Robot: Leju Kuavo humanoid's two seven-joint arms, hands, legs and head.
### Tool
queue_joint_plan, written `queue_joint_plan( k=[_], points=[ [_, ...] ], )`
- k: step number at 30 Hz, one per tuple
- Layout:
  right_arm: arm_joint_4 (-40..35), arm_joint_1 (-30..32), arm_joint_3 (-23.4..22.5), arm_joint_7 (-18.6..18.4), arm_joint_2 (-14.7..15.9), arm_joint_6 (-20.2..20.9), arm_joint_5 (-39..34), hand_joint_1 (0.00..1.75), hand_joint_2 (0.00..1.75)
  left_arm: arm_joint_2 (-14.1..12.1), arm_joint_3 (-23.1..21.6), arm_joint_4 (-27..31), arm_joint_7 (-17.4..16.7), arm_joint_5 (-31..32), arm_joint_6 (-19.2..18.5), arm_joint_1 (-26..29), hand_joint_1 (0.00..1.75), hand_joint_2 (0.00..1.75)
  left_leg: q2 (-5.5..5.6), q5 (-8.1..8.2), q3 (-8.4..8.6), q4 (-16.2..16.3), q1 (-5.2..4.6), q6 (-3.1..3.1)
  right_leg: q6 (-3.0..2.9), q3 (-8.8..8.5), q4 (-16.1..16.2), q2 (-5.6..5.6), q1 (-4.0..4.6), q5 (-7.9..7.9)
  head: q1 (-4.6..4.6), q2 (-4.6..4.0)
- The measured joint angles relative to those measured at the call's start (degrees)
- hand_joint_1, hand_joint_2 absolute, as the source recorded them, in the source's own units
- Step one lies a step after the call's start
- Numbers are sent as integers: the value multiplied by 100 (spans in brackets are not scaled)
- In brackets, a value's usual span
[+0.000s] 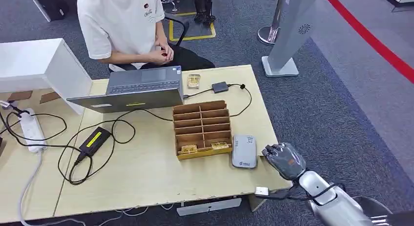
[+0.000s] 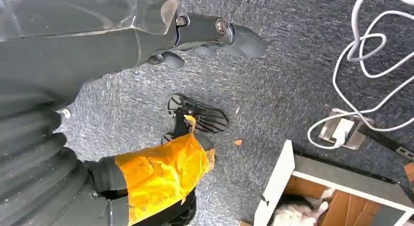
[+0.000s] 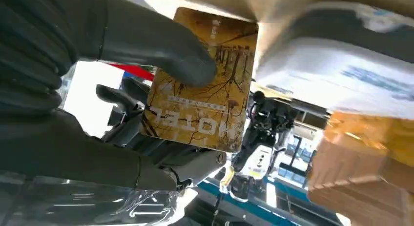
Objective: Pass the card to the sensor for recognition and then transmit it.
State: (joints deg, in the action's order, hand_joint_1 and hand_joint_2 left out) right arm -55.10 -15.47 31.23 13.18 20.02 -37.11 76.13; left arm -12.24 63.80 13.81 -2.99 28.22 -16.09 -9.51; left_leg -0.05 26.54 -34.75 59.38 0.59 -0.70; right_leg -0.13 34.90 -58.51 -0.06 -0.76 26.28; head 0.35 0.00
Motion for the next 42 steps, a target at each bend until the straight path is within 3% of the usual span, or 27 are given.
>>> queue_joint_plan(
  k=[13,31,38,42],
  points=[
    [-37,-421,419,-2,-511,0,-85,175,175,85,-39,0,-114,9,146,-210,0,175,-1,-1,4,0,1,-2,-1,0,-3,2,1,-1,0,0],
    [-37,-553,647,-17,-673,0,-186,175,175,111,-90,0,-173,44,175,-246,0,175,-1,-1,2,0,1,-1,-1,0,-3,1,0,0,0,2],
    [-28,-881,865,-214,-902,0,-295,175,175,149,-177,0,-242,87,227,-347,0,175,-2,-6,2,0,1,-8,-2,0,-6,3,1,-1,0,0],
    [-37,-1459,940,-461,-1110,55,-505,175,175,179,-271,0,-387,186,297,-452,0,175,-2,-14,1,1,0,-14,-5,2,-7,6,0,-6,0,0]
  ],
)
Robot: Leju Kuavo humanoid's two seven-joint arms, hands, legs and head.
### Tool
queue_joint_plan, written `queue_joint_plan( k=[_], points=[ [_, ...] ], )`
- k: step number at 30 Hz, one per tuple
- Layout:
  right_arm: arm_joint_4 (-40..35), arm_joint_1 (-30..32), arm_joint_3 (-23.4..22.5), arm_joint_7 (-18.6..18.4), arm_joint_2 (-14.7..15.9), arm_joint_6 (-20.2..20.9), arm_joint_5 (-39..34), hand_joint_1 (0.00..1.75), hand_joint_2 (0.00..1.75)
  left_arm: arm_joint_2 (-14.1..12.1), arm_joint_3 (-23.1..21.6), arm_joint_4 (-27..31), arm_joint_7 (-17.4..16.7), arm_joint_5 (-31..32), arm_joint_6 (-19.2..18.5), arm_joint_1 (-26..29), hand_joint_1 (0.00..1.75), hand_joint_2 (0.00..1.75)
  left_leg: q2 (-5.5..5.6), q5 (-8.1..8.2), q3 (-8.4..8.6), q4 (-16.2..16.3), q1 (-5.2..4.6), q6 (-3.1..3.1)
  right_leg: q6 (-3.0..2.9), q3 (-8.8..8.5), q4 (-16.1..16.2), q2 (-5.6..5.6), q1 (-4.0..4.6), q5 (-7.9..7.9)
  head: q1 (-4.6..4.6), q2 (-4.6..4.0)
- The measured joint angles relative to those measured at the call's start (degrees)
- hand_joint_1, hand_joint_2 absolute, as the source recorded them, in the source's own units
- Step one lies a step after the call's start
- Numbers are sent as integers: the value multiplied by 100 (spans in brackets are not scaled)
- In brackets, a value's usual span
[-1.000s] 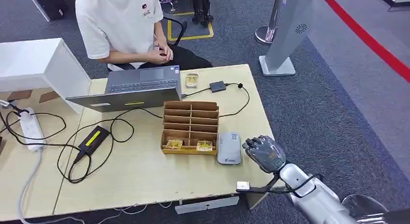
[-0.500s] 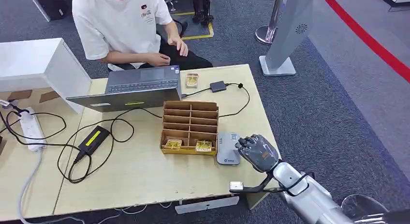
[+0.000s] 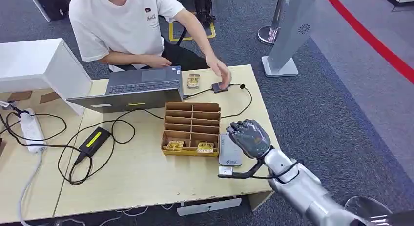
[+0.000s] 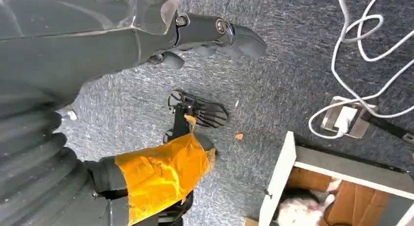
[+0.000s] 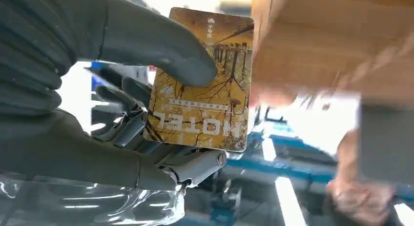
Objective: Pass the card to the sensor for recognition and then transmit it.
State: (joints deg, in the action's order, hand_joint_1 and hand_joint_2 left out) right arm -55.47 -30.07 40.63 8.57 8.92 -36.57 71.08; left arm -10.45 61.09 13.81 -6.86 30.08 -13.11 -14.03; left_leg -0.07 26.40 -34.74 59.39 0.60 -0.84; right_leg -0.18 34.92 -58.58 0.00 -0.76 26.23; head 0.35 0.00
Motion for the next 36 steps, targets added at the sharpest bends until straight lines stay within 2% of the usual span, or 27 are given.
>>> queue_joint_plan(
  k=[7,14,21,28,31,32,36],
  points=[
    [9,-1200,48,-308,-387,310,-85,175,175,114,-166,0,-203,96,175,-330,0,175,2,-12,1,0,3,2,-9,2,0,-3,2,-12,0,0],
    [61,-1502,157,-507,-518,302,-9,175,175,173,-229,0,-225,142,203,-412,0,175,2,-11,-6,0,2,2,-9,6,1,-3,2,-12,-2,2],
    [275,-2339,251,-819,-756,736,151,175,175,308,-373,-20,-450,295,400,-595,0,175,11,-28,-18,4,3,0,-6,18,1,-12,2,-21,-2,2],
    [288,-2377,256,-836,-762,760,158,175,175,317,-380,-20,-457,301,404,-601,0,175,13,-28,-20,4,3,0,-5,19,1,-13,2,-22,-2,2],
    [588,-2917,317,-1040,-944,1051,173,175,175,503,-487,-26,-544,369,566,-705,0,175,61,-43,-58,10,3,9,-3,39,1,-60,2,-27,0,0],
    [776,-2991,354,-1075,-1016,1034,258,175,175,557,-489,-26,-555,369,588,-729,0,175,90,-46,-73,11,2,11,0,42,5,-88,4,-24,0,0],
    [935,-2994,411,-1075,-1055,1018,262,175,175,595,-492,-28,-559,345,579,-751,0,175,91,-46,-81,14,2,12,1,41,12,-91,5,-25,-2,0]
  ],
)
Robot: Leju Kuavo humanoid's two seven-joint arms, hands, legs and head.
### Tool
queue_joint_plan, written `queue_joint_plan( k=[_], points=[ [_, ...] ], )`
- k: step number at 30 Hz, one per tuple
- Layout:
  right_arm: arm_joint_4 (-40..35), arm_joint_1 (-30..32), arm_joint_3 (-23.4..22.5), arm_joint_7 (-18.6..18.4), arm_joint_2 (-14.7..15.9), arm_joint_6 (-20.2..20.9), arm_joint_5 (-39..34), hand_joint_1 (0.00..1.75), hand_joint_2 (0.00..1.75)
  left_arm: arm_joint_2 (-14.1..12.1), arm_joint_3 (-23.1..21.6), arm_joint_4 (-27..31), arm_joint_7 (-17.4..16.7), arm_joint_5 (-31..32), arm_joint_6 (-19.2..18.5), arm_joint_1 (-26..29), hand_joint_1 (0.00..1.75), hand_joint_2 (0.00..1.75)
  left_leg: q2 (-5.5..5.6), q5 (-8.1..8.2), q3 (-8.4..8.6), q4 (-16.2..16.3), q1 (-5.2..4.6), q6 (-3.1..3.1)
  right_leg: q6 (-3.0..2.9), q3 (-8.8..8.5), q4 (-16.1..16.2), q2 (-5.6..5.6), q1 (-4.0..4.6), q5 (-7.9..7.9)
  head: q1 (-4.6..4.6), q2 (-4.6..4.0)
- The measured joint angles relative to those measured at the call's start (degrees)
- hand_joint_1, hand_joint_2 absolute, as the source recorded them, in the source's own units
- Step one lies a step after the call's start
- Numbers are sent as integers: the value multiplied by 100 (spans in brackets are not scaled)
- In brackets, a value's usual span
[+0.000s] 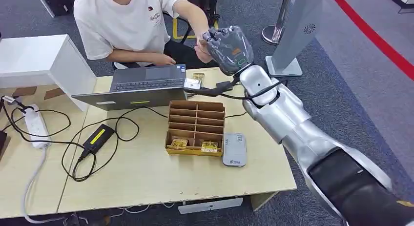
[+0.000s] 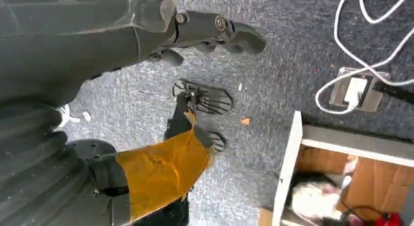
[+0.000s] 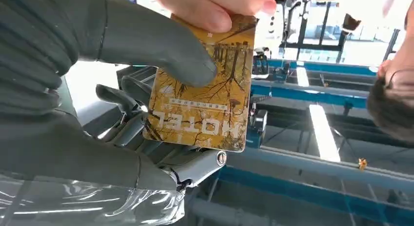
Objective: Pass the card to the sensor for recognition and then transmit it.
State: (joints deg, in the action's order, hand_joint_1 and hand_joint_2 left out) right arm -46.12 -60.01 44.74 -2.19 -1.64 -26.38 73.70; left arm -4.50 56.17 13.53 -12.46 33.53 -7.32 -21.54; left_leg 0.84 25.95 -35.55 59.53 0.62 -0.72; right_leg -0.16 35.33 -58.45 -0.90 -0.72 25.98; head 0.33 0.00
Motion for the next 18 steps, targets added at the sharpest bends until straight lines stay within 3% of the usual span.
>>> queue_joint_plan(
  k=[1,2,9,18],
  points=[
    [24,0,4,0,-2,-4,0,175,175,4,-2,0,0,7,-7,-16,0,175,0,0,-1,2,0,0,1,0,0,0,0,-1,0,0],
    [48,0,9,2,-7,-7,0,0,175,11,-4,-4,2,-2,-22,-39,0,175,-3,1,-4,4,0,1,3,1,1,3,0,-2,2,0],
    [177,-17,48,50,-15,-92,-42,0,175,90,-2,-26,101,-101,5,-70,0,175,-47,8,-5,10,2,4,14,11,8,49,-1,-10,0,0],
    [-37,343,92,459,142,-490,-448,0,175,44,-2,-37,173,-251,-142,-3,0,175,-61,10,-6,10,4,6,14,15,8,67,1,-10,2,0]
  ],
)
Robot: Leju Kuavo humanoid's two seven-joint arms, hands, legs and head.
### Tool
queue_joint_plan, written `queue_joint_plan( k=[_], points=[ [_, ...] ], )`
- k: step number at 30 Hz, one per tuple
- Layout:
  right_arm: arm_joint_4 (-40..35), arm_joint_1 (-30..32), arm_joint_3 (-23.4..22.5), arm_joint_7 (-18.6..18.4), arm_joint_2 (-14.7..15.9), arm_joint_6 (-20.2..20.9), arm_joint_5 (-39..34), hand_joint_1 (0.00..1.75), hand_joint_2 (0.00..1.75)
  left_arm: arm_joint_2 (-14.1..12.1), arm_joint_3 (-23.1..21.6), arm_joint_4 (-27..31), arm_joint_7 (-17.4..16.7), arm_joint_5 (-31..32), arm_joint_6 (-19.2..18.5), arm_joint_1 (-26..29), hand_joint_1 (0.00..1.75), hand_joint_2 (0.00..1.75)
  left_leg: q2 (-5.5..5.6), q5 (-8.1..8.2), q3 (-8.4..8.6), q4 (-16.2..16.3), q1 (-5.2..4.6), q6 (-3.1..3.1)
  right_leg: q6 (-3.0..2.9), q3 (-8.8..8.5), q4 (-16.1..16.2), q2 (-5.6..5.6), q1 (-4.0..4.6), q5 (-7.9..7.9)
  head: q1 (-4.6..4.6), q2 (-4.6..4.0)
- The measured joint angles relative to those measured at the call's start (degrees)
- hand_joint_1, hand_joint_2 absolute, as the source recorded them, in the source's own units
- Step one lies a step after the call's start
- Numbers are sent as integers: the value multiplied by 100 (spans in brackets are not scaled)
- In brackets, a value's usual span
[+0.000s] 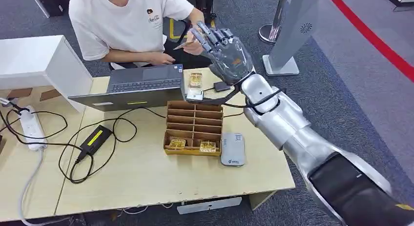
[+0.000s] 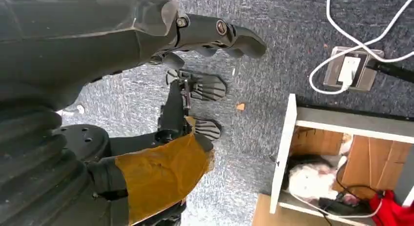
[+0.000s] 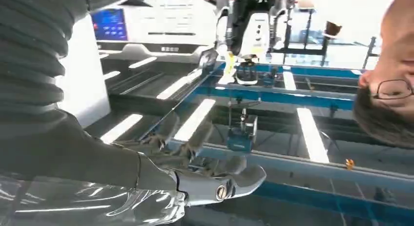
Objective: Pass the card to the sensor for recognition and then transmit it.
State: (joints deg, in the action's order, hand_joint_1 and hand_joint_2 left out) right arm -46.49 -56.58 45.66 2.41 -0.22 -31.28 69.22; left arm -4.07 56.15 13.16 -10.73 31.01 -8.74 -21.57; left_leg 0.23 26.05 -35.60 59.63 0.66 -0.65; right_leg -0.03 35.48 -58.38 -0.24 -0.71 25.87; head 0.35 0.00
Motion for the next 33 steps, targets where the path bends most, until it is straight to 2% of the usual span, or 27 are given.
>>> queue_joint_plan(
  k=[9,17,24,33],
  points=[
    [-604,568,-7,188,445,-225,-240,0,175,-195,9,0,137,-122,-133,148,0,175,-3,5,3,-1,-1,0,0,0,0,3,0,0,0,2],
    [-852,719,-7,199,594,-234,-297,0,175,-260,11,0,146,-149,-146,175,0,175,-3,2,8,-4,0,-3,-1,-1,-3,4,0,-1,0,0],
    [-1425,1138,-15,393,861,-299,-428,0,175,-315,63,0,260,-267,-179,278,0,175,-2,3,10,-4,-1,-3,-1,-4,-2,2,-1,0,0,0],
    [-2522,2199,-22,787,1397,-317,-900,0,175,-472,223,0,551,-538,-420,663,0,175,-2,12,10,-7,-1,-6,0,-3,0,3,0,4,-2,0]
  ],
)
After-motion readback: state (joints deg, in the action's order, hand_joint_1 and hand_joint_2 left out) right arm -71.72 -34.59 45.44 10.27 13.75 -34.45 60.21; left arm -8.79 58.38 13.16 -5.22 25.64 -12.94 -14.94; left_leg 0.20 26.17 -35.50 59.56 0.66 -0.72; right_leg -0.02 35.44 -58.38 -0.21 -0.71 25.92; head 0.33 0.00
